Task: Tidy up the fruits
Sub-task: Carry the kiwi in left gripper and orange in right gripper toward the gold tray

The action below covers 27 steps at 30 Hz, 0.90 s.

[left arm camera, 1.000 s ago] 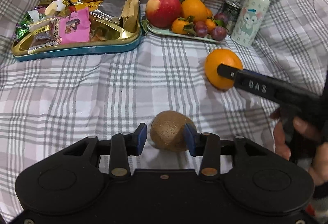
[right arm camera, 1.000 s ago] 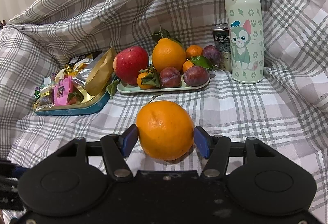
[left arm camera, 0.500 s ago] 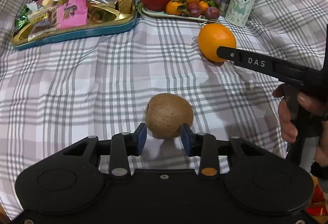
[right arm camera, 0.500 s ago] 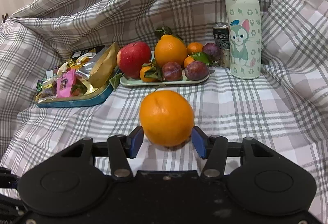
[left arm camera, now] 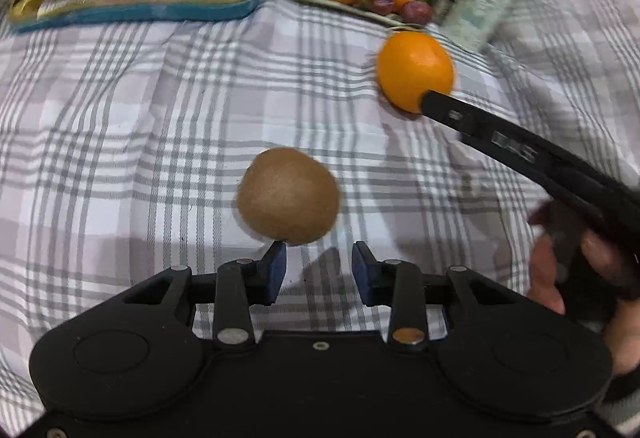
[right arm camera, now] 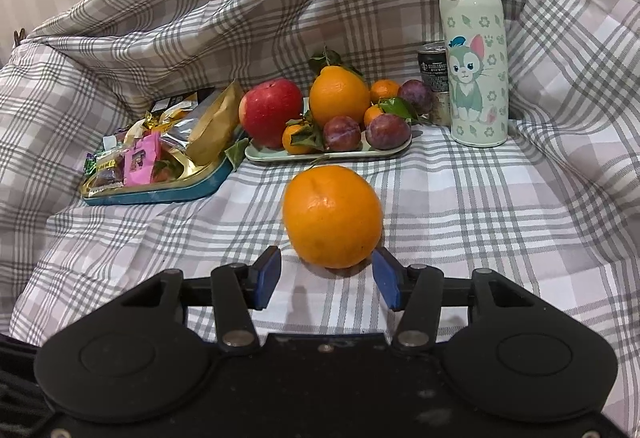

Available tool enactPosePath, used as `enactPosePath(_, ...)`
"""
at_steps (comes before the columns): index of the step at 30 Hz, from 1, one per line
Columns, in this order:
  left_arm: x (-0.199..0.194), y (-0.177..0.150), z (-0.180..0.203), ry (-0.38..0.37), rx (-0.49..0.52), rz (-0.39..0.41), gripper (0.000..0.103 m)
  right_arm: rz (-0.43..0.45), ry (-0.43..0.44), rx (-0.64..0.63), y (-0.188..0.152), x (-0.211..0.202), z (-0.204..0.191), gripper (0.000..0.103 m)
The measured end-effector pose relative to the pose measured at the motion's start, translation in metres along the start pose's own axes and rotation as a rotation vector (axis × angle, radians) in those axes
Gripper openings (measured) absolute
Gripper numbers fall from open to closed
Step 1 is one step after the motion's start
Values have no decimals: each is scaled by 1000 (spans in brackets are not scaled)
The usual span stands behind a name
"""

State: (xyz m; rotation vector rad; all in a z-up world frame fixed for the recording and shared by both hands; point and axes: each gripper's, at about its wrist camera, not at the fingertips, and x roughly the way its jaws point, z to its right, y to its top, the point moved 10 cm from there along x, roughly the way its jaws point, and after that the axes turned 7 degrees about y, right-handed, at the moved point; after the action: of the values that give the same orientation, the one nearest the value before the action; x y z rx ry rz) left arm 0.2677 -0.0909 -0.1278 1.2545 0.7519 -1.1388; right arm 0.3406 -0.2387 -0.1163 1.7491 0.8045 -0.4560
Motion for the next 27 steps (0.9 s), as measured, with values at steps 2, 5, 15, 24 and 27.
enactPosePath(2,3,4,-8,11,-67,8,45,2,2,3,0,-2,1,55)
enactPosePath(5,5,12,-14,-14,-140,20,48,5,-1,8,0,-4,3,55)
enactPosePath(15,-4,49,-9,59,-135,141,48,2,-3,24,-2,-3,7,55)
enactPosePath(24,2,76,-4,122,-111,199,47,6,-6,38,-3,-4,12,55)
enactPosePath(27,5,81,-3,135,-93,204,49,8,-8,41,-2,-4,14,55)
